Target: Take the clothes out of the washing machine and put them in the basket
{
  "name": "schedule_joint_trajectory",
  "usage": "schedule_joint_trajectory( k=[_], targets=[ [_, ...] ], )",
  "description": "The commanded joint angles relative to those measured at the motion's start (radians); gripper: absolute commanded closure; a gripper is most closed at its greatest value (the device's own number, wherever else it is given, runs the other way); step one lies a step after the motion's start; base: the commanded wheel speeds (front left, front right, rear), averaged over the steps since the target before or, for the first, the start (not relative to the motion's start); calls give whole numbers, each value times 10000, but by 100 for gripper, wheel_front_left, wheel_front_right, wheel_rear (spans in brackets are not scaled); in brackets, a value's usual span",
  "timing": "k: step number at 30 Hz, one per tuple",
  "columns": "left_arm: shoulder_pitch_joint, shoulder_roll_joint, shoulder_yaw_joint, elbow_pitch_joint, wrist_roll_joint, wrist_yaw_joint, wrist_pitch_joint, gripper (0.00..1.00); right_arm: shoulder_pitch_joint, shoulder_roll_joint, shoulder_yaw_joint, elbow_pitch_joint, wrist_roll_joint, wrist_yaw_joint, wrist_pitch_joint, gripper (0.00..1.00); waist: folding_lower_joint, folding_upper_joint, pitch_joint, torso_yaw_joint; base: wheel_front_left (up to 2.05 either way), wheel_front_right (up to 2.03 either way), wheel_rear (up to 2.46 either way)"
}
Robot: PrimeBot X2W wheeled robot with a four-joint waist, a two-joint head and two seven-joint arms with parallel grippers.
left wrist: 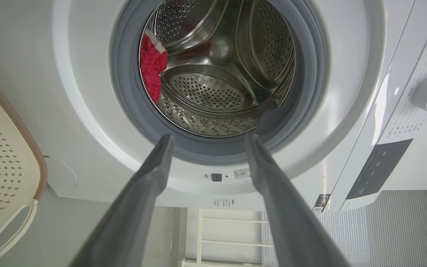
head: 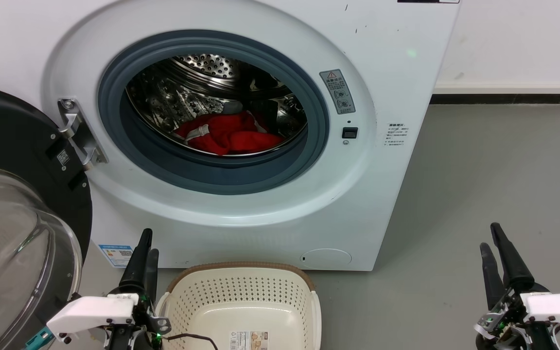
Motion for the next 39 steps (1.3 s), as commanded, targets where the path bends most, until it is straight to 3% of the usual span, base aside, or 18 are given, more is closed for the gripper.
schedule_joint_trajectory(
  k=[1,16,24,39],
  targets=[
    [-346,28,-84,-233,321,-15,-136,0,-135,-6,8,-286,-243,2,-134,0,0,-1,0,-5,0,0,0],
    [-528,32,-352,-685,3472,-5,-786,0,-5,-4,261,-1106,-4122,2,-782,0,0,-1,18,-72,0,0,0],
    [-554,35,-623,-850,5117,220,-1091,0,84,-3,438,-1353,-6198,2,-1089,0,0,-1,26,-106,0,0,0],
    [-692,38,-1108,-910,7583,560,-1599,0,178,-1,642,-1542,-8898,3,-1592,0,0,-1,116,-88,0,0,0]
  ],
)
